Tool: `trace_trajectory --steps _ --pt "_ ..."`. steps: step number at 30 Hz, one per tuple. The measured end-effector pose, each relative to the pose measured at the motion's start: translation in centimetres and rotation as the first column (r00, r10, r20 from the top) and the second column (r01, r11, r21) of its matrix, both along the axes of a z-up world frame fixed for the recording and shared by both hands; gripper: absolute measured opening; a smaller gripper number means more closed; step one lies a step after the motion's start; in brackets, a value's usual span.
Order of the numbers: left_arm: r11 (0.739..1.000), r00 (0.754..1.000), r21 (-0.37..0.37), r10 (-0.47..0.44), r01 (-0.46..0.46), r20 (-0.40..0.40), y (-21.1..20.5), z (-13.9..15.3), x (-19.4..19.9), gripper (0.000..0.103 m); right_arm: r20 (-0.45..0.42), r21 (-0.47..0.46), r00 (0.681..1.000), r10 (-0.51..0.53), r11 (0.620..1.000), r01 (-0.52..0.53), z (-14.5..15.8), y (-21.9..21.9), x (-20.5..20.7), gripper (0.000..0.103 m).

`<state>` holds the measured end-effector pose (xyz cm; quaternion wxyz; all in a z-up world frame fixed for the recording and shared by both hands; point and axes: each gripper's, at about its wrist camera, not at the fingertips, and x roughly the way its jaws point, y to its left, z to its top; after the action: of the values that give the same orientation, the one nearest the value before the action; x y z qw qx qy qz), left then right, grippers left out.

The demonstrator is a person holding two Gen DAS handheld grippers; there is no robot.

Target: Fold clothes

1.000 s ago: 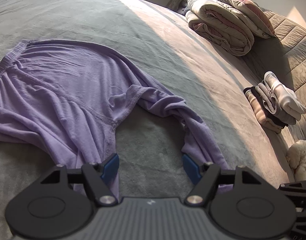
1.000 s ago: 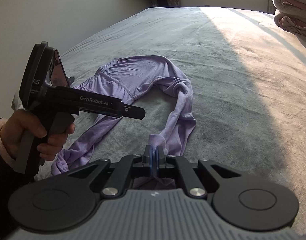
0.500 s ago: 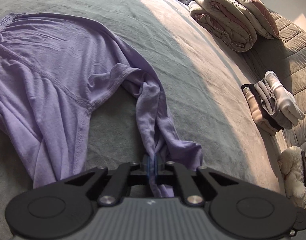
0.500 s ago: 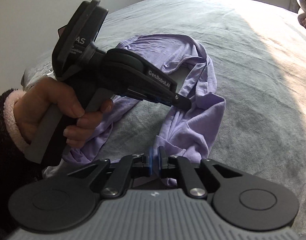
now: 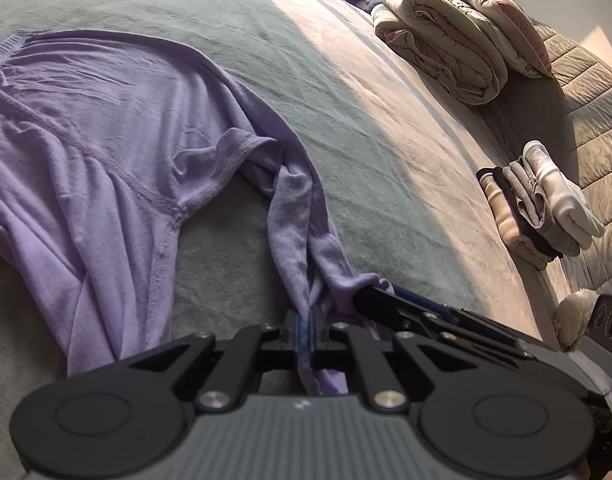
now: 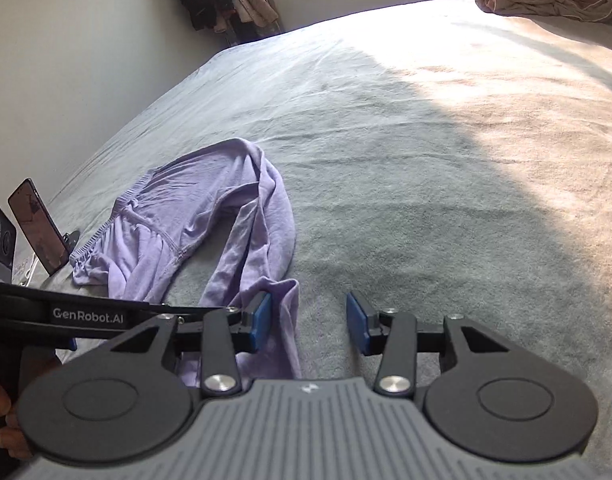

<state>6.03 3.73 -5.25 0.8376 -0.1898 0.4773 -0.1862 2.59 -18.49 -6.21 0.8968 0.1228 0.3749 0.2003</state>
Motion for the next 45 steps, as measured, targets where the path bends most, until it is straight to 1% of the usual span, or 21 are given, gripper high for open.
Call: trace_trajectory --steps 1,2,4,6,9,10,13,14,16,24,28,30,32,33,34,35,36,37,42,45 --pt "1.000 1.000 -0.012 -0.004 0.004 -0.002 0.0 0.0 0.0 0.004 -0.008 0.003 1.000 -0.001 1.000 0.001 -0.1 0.1 0.2 0.006" --pt "1.000 1.000 -0.024 -0.007 0.007 -0.003 -0.1 0.0 0.0 0.004 -0.018 0.006 1.000 -0.009 1.000 0.009 -0.2 0.0 0.4 0.001" --pt "0.999 1.000 -0.048 -0.016 0.016 -0.003 -0.2 0.2 -0.1 0.004 -0.023 0.001 0.998 -0.058 0.998 0.058 0.2 -0.4 0.7 0.001" --pt "0.997 1.000 -0.078 -0.026 0.026 -0.002 -0.2 0.4 -0.1 0.004 0.002 -0.042 0.993 -0.119 0.992 0.119 1.2 -1.1 1.1 0.001" --pt "0.991 0.999 -0.120 -0.052 0.051 -0.010 -0.3 0.7 0.1 0.005 0.033 -0.084 0.984 -0.175 0.981 0.177 2.4 -2.2 2.4 0.001" --pt "0.991 0.998 -0.118 -0.058 0.057 -0.009 -0.3 0.9 0.1 0.005 0.044 -0.106 0.980 -0.194 0.975 0.197 2.8 -2.6 3.1 0.001" --pt "0.993 0.998 -0.096 -0.064 0.063 0.001 -0.3 1.2 0.1 0.011 0.077 -0.168 0.971 -0.224 0.957 0.234 3.6 -3.4 5.3 0.001" --pt "0.993 0.998 -0.098 -0.059 0.059 -0.001 -0.1 1.2 0.2 0.014 0.087 -0.186 0.968 -0.235 0.951 0.247 3.9 -3.7 6.1 0.001" --pt "0.994 0.999 -0.102 -0.051 0.050 -0.006 0.1 1.2 0.4 0.016 0.103 -0.219 0.961 -0.257 0.937 0.274 4.4 -4.2 7.8 0.001" --pt "0.994 1.000 -0.112 -0.014 0.012 -0.023 1.2 1.1 1.1 0.021 0.157 -0.311 0.937 -0.313 0.885 0.347 5.6 -4.1 14.5 0.001" --pt "0.994 1.000 -0.108 -0.009 0.006 -0.028 1.4 1.0 1.3 0.021 0.176 -0.328 0.928 -0.329 0.869 0.371 5.9 -3.8 17.3 0.001" --pt "0.994 0.999 -0.111 -0.009 0.005 -0.033 1.5 0.9 1.5 0.022 0.155 -0.321 0.932 -0.327 0.876 0.360 5.6 -3.6 18.3 0.003" --pt "0.993 0.999 -0.115 -0.009 0.005 -0.038 1.5 0.8 1.8 0.022 0.116 -0.307 0.941 -0.317 0.890 0.337 5.2 -3.5 18.9 0.006" --pt "0.993 0.999 -0.115 -0.008 0.003 -0.042 1.5 0.8 1.9 0.022 0.099 -0.301 0.944 -0.314 0.895 0.329 5.0 -3.6 18.9 0.015" --pt "0.993 0.999 -0.115 -0.006 0.001 -0.045 1.5 0.8 2.0 0.022 0.083 -0.296 0.947 -0.312 0.899 0.322 5.0 -3.6 19.0 0.017" --pt "0.993 0.999 -0.115 -0.005 -0.001 -0.048 1.5 0.7 2.1 0.022 0.073 -0.290 0.948 -0.311 0.903 0.318 4.9 -3.9 18.8 0.026" --pt "0.993 0.999 -0.117 -0.002 -0.004 -0.052 1.5 0.7 2.1 0.022 0.063 -0.283 0.949 -0.310 0.906 0.315 4.9 -4.3 18.5 0.040" --pt "0.993 0.998 -0.121 0.001 -0.008 -0.056 1.6 0.6 2.2 0.022 0.053 -0.277 0.949 -0.310 0.909 0.312 4.8 -4.6 18.3 0.042" --pt "0.990 0.998 -0.143 0.006 -0.016 -0.069 1.8 0.6 2.4 0.022 -0.016 -0.267 0.956 -0.293 0.923 0.278 4.5 -6.9 15.6 0.042" --pt "0.989 0.998 -0.144 0.005 -0.014 -0.063 1.9 0.9 2.3 0.022 -0.072 -0.213 0.960 -0.269 0.945 0.249 4.5 -8.3 13.2 0.042"
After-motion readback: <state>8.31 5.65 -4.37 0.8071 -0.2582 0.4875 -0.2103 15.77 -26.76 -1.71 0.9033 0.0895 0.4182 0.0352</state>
